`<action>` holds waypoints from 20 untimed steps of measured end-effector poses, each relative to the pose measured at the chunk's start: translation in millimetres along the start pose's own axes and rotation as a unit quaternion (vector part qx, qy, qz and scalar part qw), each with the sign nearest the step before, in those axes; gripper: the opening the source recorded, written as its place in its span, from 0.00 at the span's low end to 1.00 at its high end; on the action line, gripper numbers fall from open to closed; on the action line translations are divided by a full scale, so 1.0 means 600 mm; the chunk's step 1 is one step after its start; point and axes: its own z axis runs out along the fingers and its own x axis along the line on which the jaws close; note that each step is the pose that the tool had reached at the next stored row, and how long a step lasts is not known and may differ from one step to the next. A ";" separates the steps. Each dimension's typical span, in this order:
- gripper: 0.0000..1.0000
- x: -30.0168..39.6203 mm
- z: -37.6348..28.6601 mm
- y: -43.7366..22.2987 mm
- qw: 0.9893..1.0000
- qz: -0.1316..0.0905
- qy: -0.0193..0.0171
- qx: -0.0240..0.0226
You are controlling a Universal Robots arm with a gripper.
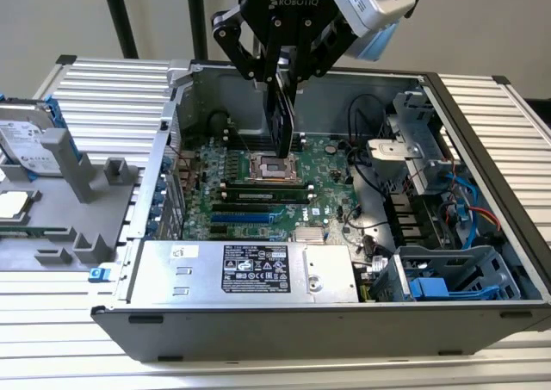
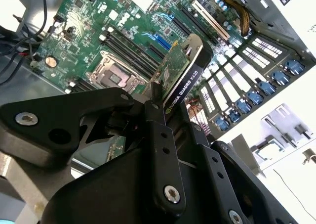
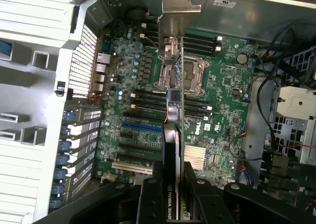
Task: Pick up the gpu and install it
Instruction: 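Insert the gpu into the slot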
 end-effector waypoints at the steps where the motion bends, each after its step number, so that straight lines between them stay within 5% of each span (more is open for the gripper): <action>1: 0.00 0.000 0.000 0.000 1.000 0.000 0.000 0.000; 20: 0.00 0.000 0.000 0.000 0.999 -0.041 0.002 0.000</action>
